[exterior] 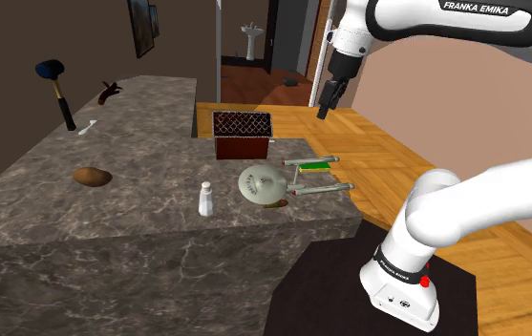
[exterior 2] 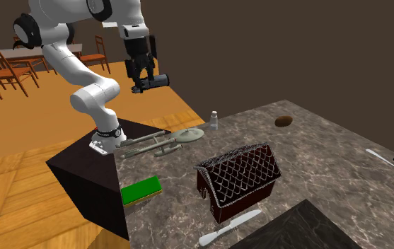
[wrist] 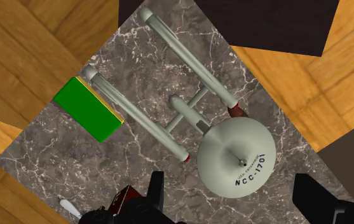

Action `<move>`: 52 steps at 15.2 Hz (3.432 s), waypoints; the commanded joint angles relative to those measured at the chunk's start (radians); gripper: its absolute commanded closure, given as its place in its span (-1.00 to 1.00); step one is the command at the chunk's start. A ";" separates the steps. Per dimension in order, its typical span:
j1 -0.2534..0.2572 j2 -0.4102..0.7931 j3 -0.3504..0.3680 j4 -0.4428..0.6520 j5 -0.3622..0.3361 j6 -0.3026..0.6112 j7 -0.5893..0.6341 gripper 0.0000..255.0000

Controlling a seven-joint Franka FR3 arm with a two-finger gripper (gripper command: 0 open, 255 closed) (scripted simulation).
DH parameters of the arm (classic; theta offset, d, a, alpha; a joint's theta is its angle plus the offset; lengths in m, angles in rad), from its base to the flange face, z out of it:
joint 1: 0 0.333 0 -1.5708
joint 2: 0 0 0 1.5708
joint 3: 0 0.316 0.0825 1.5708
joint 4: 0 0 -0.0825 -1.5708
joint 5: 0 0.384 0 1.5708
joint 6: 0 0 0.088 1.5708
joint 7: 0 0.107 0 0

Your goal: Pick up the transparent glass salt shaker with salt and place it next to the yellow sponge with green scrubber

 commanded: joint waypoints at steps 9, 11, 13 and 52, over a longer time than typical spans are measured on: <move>0.063 0.220 0.061 0.013 0.065 0.171 0.038 -1.00; 0.078 0.281 0.076 0.027 0.079 0.210 0.046 -1.00; 0.092 0.344 0.092 0.045 0.092 0.246 0.053 -1.00; 0.213 0.989 0.217 0.337 0.124 0.537 0.118 1.00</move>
